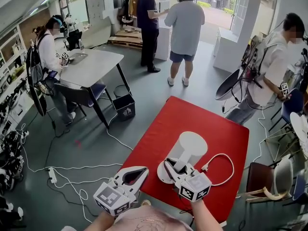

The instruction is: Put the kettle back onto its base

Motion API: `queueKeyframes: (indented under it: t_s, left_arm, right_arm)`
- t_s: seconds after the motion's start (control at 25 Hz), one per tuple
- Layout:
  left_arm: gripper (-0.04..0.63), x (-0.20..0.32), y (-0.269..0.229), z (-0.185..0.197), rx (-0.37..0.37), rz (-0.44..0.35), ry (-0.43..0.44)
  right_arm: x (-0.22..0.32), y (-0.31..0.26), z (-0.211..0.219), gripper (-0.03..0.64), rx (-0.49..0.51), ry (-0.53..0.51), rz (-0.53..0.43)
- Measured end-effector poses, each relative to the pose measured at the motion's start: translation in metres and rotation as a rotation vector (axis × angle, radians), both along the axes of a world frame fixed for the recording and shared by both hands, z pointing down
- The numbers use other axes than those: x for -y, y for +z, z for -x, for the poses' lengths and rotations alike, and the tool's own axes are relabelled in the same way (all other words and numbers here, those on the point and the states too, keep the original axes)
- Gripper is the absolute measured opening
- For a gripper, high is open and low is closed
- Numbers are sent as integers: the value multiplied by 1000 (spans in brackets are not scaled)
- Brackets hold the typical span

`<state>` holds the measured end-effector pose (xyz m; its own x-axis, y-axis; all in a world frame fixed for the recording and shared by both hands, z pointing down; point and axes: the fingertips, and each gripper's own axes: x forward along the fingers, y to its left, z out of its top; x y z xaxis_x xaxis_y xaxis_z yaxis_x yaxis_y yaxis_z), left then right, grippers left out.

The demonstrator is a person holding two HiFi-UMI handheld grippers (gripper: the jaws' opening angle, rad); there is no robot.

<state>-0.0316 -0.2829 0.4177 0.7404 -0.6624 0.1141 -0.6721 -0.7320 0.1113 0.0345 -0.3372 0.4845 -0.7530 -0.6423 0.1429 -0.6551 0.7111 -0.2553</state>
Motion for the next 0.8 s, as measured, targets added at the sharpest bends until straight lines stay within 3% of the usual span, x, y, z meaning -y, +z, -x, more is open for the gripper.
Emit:
queueKeyframes:
  t_s: [0.52,0.8]
  left_arm:
    - [-15,3,7,-4,2,19,11]
    - [-15,0,10,-4,-2,26,3]
  right_arm:
    - [-16,20,25,64,-147,-27,-71]
    - [-22,24,27,64,-154,-4,-79]
